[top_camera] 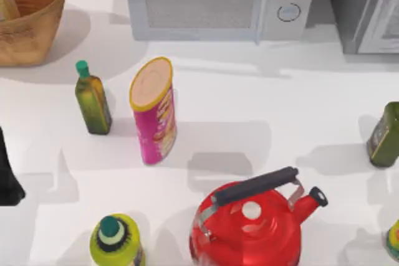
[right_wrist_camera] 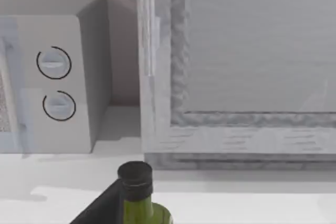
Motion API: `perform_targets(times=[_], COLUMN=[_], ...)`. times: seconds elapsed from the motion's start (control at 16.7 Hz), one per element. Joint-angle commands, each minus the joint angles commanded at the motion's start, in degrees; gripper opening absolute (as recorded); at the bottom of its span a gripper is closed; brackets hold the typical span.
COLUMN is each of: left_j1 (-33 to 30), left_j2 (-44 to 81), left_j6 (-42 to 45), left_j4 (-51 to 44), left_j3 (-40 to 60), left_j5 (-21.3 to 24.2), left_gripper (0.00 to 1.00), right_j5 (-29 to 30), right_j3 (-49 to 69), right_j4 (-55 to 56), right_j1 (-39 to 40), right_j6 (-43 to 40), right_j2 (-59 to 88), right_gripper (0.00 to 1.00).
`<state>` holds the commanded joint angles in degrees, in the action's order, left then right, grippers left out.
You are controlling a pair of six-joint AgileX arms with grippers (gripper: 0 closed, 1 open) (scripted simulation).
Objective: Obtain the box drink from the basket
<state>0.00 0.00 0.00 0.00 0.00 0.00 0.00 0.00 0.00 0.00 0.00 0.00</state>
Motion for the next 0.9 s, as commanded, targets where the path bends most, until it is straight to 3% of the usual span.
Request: perform_targets(times=[0.42, 0.9], left_j1=[0.5, 3.9], left_j2=[8.7, 47.2], left_j6=[0.3, 0.3], left_j4=[4.7, 25.6], left_j3=[3.9, 21.7], left_j5=[1.3, 5.3], left_gripper=[1.00, 1.00], right_j5=[0.0, 0.0], right_j3=[0.0, 0.0], right_j4=[0.0, 0.0], right_j1=[0.0, 0.0], right_j6=[0.0, 0.0], right_j2=[0.0, 0.0], right_gripper=[1.00, 1.00])
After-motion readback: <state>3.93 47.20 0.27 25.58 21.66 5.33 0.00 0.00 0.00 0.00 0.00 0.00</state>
